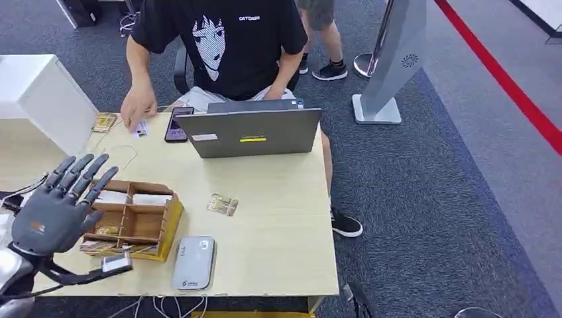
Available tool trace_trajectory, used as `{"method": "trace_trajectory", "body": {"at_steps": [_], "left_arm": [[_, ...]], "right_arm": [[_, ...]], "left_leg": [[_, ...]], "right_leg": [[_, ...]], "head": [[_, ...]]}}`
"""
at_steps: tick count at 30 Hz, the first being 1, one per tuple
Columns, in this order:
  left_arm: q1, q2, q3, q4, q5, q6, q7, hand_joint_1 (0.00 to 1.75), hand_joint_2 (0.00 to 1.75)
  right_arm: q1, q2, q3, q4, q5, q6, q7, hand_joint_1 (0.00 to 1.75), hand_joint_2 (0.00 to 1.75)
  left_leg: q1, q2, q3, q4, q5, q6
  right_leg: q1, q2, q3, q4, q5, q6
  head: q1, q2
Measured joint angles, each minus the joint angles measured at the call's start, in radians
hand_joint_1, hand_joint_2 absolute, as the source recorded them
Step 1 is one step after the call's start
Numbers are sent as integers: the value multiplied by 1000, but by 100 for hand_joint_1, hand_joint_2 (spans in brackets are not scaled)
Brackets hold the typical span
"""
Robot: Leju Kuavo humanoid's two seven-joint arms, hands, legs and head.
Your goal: Pass the card to the sensor for recognition and then transmit it.
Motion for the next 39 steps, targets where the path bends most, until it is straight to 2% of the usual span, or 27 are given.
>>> {"method": "trace_trajectory", "body": {"at_steps": [6, 9, 18, 22, 31, 39], "left_arm": [[155, 59, 34, -85, -34, 34, 5, 0, 175], [207, 71, 58, -105, -36, 45, 5, 0, 175], [289, 58, 95, -106, -24, 40, -9, 0, 175], [278, 17, 96, -49, -22, 37, 8, 0, 175], [189, -158, 95, 184, -23, 94, 23, 0, 175], [184, -165, 94, 195, -23, 98, 23, 0, 175]], "right_arm": [[24, -23, 16, -43, -39, -34, -19, 0, 175], [29, -36, 28, -58, -50, -41, -23, 0, 175], [28, -52, 61, -73, -76, -50, -42, 0, 175], [19, -54, 75, -74, -84, -47, -43, 0, 175], [-21, -55, 103, -58, -89, -34, -40, 0, 175], [-22, -55, 105, -57, -90, -33, -40, 0, 175]], "left_leg": [[0, -1, 0, 0, 0, 0], [0, -1, 0, 0, 0, 0], [0, -2, 0, 0, 0, 0], [0, -2, 0, 0, 0, 0], [0, -4, 0, 1, 1, 1], [0, -3, 0, 1, 1, 1]], "right_leg": [[0, -1, 0, 0, 0, 0], [0, -1, 0, 0, 0, 0], [0, -1, 1, 0, 0, 0], [0, -2, 1, 0, 0, 0], [0, -4, 1, -1, 0, 0], [0, -4, 1, -1, 0, 1]], "head": [[1, 0], [1, 0], [1, 0], [1, 0], [1, 0], [0, 0]]}}
